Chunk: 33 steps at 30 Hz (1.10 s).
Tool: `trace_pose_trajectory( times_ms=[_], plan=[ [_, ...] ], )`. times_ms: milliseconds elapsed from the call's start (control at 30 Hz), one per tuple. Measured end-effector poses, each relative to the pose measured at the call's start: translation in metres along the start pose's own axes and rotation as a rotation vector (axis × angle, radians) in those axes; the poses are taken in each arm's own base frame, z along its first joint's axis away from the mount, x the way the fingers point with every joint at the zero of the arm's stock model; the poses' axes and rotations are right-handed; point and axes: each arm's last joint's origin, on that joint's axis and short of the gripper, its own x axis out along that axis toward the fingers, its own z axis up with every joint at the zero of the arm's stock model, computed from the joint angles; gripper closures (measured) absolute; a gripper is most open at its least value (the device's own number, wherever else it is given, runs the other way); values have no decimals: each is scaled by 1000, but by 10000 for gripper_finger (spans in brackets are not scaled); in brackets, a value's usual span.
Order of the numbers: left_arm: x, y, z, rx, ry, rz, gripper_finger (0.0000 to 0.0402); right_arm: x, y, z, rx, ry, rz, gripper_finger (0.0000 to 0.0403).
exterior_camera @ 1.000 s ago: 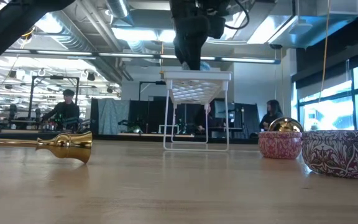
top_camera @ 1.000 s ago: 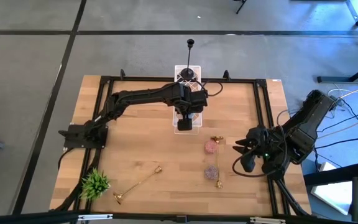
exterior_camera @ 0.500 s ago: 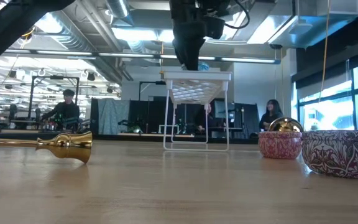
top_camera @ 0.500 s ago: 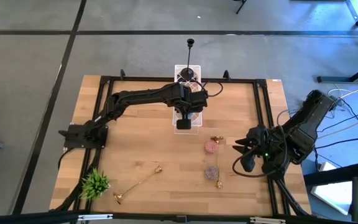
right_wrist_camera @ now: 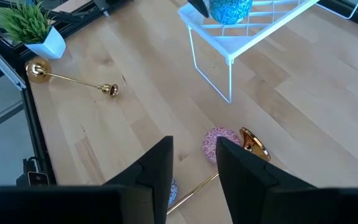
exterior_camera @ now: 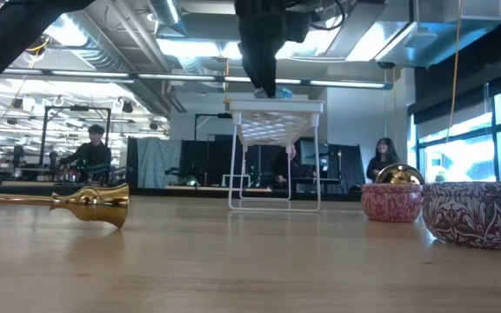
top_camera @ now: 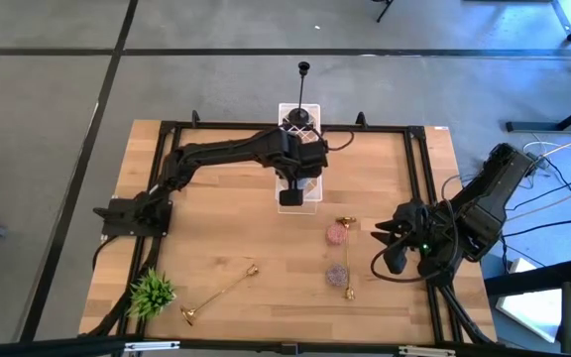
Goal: Pick & Place candle stick holders
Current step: Put the blue scented candle on the shelf, then put the left gold candle holder on the shelf
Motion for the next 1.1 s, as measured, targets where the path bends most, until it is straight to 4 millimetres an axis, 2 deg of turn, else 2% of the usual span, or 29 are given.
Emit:
trace_pose_trajectory(
  times_ms=[267,700,933,1100],
  plan=[
    [-23,-3,-6,-1,-36,-62,1,0,0,0,0,0,0,279],
    [-83,-4,-20,-92,-230,-155,1,0,1,0,8,0,9,279],
    [-94,-25,-21,-90,-244,-473,1,0,2,-1,15,26,21,279],
    [-101,-55,-21,-75,-221,-569,1,0,3,-3,15,102,37,279]
  ],
)
